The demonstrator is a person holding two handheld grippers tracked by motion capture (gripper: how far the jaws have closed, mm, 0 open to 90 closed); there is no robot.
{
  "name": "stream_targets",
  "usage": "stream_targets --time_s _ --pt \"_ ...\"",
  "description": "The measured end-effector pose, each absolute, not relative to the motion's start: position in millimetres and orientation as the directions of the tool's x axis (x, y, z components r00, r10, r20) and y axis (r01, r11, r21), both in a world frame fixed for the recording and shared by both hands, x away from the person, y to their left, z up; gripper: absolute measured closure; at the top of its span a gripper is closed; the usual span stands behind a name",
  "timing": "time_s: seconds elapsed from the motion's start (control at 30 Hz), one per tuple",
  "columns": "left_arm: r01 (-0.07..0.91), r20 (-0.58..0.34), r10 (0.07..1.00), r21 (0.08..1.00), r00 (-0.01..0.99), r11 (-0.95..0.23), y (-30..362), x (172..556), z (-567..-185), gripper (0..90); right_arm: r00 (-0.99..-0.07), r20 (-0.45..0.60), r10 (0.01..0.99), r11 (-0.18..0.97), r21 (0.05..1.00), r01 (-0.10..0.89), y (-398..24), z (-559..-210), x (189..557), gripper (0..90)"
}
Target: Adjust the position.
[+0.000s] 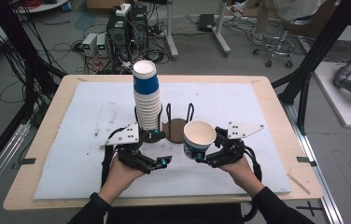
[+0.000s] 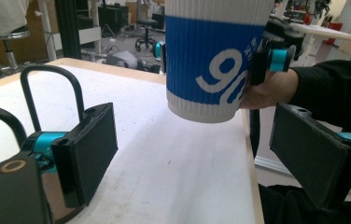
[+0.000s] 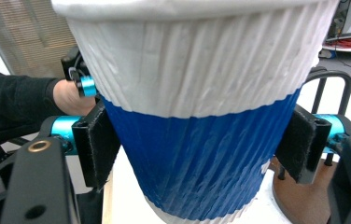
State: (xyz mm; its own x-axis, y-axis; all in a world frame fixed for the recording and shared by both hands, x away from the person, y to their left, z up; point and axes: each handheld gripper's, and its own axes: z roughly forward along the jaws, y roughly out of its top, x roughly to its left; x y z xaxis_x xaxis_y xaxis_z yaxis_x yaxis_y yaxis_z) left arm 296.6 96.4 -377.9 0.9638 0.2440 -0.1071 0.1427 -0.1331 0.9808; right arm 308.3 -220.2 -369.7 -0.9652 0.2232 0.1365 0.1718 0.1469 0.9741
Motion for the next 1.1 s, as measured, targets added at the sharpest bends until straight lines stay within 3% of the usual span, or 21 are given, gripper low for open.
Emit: stream_targets --time_s 1.1 --pt "0.157 -0.120 0.205 0.972 0.971 -0.175 43.7 293.9 -402.0 14.8 -0.972 0.170 0.162 0.161 0.967 0.196 -201.8 -376.0 300.7 25.5"
